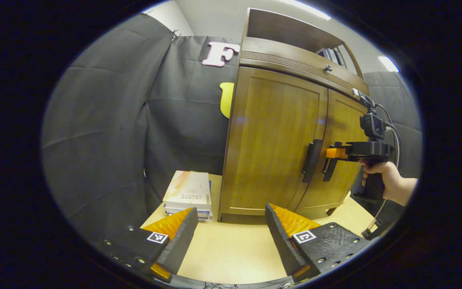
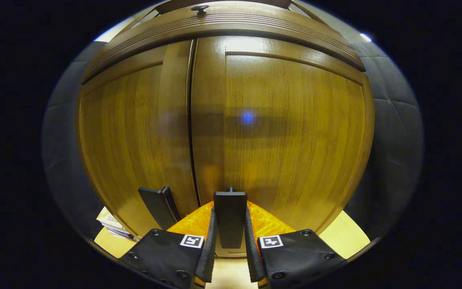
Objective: Open the right door of the double-door shoe cabinet with the right hand, and open the left door with the left hand.
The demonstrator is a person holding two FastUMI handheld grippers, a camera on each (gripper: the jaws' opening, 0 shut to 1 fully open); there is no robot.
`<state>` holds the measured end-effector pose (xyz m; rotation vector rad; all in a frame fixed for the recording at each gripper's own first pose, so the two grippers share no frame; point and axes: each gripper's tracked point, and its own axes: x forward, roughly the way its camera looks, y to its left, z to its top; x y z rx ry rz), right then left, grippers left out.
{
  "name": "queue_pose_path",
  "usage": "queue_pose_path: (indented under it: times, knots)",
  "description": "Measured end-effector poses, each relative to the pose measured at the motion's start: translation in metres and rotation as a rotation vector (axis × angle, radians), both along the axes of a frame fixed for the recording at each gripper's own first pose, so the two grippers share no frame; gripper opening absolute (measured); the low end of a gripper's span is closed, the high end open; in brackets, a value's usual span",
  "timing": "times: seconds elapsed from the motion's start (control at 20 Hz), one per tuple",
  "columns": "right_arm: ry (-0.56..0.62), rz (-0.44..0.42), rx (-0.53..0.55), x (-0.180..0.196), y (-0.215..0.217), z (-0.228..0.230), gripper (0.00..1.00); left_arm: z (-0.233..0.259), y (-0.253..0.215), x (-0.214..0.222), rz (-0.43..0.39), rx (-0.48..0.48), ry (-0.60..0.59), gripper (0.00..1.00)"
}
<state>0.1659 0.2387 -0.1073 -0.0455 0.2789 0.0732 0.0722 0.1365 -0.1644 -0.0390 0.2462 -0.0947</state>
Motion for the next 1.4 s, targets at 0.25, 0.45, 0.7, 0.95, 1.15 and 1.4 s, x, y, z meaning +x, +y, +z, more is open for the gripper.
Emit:
queue_pose_path:
  times: [0.25,0.45,0.7,0.95,1.15,1.4]
  knots:
    - [-0.005,0.025,0.016,0.001,0.001,-0.001,0.23,0.003,0.002,-0.006,0.005,-0.003,-0.004,0.97]
    - [0.009,0.050,0.026,-0.003,0.000,0.000,0.19,0.002,-0.001,-0.005,-0.018,-0.004,-0.017,0.96]
    - [0.014,0.086,0.034,-0.029,-0.004,0.000,0.19,0.007,-0.007,-0.003,-0.057,-0.018,-0.030,0.97]
    - [0.010,0.121,0.045,-0.054,-0.012,0.000,0.18,-0.001,-0.012,0.001,-0.107,-0.041,-0.029,0.96]
    - [0.010,0.129,0.053,-0.075,-0.022,0.001,0.18,0.004,-0.013,-0.002,-0.133,-0.024,-0.042,0.96]
    - [0.017,0.183,0.067,-0.102,-0.038,0.002,0.18,0.026,-0.020,-0.012,-0.101,-0.008,-0.067,0.96]
